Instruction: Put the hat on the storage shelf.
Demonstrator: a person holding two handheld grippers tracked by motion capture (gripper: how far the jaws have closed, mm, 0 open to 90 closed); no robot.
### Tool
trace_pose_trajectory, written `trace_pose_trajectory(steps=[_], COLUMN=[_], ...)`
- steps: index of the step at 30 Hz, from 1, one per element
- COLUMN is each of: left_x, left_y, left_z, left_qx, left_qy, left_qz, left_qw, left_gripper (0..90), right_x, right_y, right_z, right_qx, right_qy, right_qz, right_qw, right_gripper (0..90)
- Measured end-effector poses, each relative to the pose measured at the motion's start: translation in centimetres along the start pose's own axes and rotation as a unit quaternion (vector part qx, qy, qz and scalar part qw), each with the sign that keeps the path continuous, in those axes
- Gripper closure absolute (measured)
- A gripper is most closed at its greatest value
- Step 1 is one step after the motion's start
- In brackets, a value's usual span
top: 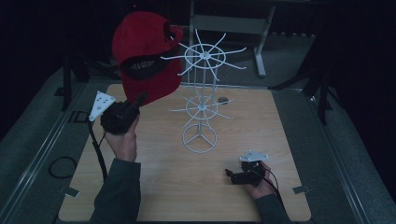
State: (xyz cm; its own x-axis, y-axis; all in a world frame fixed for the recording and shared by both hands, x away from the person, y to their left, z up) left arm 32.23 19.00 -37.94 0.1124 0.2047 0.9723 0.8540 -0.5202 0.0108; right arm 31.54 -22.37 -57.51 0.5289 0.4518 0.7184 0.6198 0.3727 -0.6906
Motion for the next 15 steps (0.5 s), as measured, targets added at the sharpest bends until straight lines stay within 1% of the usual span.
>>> trace_pose_trajectory(steps=[7,8,11,14,15], left_x=[-0.8,-1.3,-1.7,-2.5,-2.9], left_y=[-0.1,-0.2,-0.2,-0.3,-0.4], left_z=[0.3,0.5,0.6,0.8,0.8], left_qx=[0.003,0.004,0.004,0.003,0.003], left_qy=[-0.001,0.000,-0.002,-0.003,0.000], left_qz=[0.012,0.020,0.024,0.031,0.035], left_qw=[0.9999,0.9998,0.9997,0.9995,0.9994], left_gripper=[85.7,85.7,85.7,85.6,85.6], right_x=[0.0,0.0,0.0,0.0,0.0], right_y=[0.0,0.0,0.0,0.0,0.0], right_z=[0.0,0.0,0.0,0.0,0.0], right_qx=[0.000,0.000,0.000,0.000,0.000], right_qy=[0.000,0.001,0.001,0.001,0.001], right_qz=[0.000,0.000,0.000,0.000,0.000], right_qw=[1.0000,1.0000,1.0000,1.0000,1.0000], right_gripper=[13.1,13.1,13.1,13.1,13.1])
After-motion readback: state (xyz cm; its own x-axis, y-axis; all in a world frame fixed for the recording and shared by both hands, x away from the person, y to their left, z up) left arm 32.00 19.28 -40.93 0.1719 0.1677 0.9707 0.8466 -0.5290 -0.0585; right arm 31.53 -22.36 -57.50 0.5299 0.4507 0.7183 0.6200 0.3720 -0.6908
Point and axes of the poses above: each handheld gripper's, and its own axes: y roughly forward along the jaws, x roughly out of its top, z roughly to its left, the point moved 1 cm from there along y, roughly forward along the jaws, and after that the axes turned 6 degrees about -x, right-handed, at the moved point
